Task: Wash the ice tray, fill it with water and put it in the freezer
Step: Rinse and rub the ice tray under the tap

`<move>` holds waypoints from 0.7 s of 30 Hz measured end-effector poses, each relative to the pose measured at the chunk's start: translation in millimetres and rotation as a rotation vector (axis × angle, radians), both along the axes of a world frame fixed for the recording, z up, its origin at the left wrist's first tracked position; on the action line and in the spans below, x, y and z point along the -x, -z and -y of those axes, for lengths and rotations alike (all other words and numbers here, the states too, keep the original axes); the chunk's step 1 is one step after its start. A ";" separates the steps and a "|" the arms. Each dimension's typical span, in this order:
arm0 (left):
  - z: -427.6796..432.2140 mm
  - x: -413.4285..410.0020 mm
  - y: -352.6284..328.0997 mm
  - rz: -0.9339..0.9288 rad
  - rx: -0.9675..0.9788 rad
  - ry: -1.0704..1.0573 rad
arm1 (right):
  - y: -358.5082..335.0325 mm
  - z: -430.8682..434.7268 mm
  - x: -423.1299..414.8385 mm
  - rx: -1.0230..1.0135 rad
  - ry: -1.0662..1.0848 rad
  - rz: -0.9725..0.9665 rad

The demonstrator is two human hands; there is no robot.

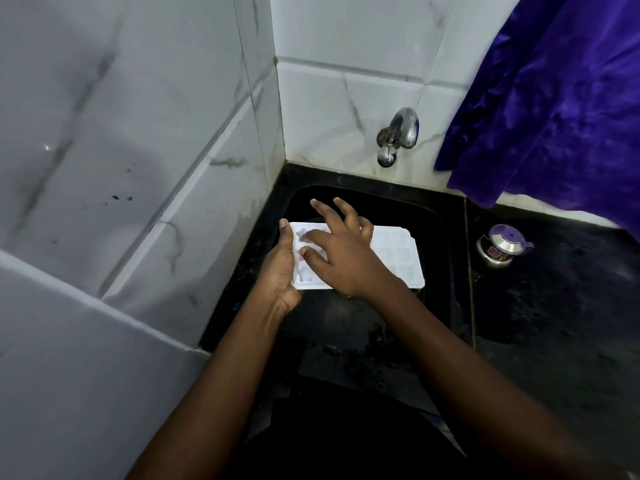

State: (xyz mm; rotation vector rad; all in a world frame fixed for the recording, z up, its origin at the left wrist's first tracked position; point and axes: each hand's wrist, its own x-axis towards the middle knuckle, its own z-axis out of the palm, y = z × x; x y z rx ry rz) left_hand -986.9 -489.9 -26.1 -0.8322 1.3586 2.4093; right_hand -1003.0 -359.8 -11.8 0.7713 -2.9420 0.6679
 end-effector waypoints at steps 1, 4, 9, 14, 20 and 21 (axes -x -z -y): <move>1.2 1.3 0.2 0.005 0.003 -0.001 | 1.3 -2.1 -2.2 0.052 -0.002 -0.035; 1.6 4.3 -5.3 0.014 -0.041 0.026 | 6.8 -5.4 -11.3 0.076 -0.018 -0.045; 1.8 8.1 -2.6 0.026 -0.059 0.033 | 11.8 -2.4 -22.2 -0.023 -0.018 -0.011; -2.0 9.8 -0.7 0.037 -0.041 0.036 | 8.7 1.5 -19.1 -0.014 0.046 0.003; -2.2 13.5 2.8 0.041 -0.058 0.032 | 10.1 1.1 -16.4 -0.033 0.036 -0.038; -2.2 14.2 3.9 0.044 -0.059 0.030 | 10.1 1.8 -15.5 -0.043 0.031 -0.015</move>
